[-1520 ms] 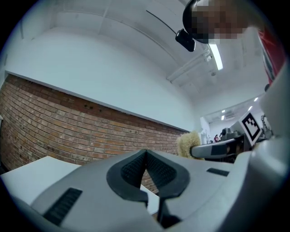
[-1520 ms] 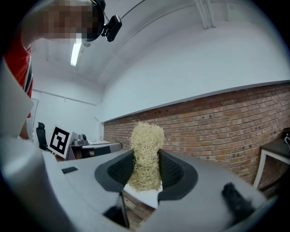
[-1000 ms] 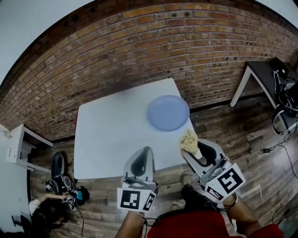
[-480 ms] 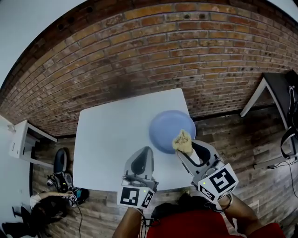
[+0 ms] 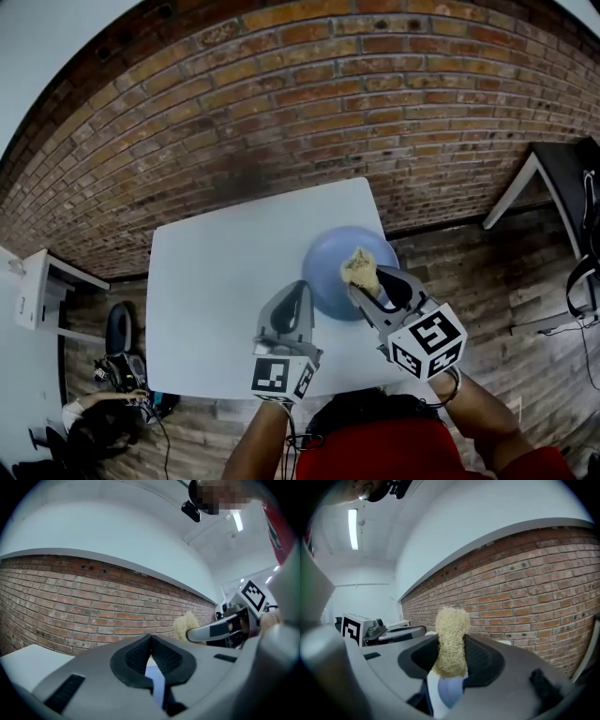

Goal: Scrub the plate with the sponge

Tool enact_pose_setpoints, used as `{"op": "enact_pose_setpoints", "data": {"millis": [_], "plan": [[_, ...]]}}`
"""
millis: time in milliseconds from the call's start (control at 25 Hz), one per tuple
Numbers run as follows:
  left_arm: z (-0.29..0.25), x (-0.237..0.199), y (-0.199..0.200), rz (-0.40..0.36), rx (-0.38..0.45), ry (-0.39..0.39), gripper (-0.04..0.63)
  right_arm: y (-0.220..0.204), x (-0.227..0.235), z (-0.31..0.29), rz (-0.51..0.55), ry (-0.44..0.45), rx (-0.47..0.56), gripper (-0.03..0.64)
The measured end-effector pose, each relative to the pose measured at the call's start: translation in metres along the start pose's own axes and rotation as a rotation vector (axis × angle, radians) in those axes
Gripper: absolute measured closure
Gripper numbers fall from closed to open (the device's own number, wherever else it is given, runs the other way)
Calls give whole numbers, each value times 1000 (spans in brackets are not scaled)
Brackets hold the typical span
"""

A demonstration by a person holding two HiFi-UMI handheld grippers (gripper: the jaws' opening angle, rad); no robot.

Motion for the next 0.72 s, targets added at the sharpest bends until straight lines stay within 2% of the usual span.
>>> {"op": "enact_pose_setpoints", "data": {"millis": [240, 560, 720], "plan": [[-28, -27, -25, -8, -29, -34, 583, -23, 27, -53, -78, -74, -121, 456], [-54, -63, -53, 21, -72, -41, 583, -56, 43, -118, -39, -139, -283, 456], [-62, -75, -68, 21, -92, -41, 583, -75, 52, -148, -59, -151, -362, 456]]}}
Point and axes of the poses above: the fingertips, and each gripper's own axes: z backward along the fingers, x to its right, y out of its top, the point moved 3 cm from there along z, backward along the fingers, and after that the axes turned 4 degrees about -z, right-handed, at the moved point
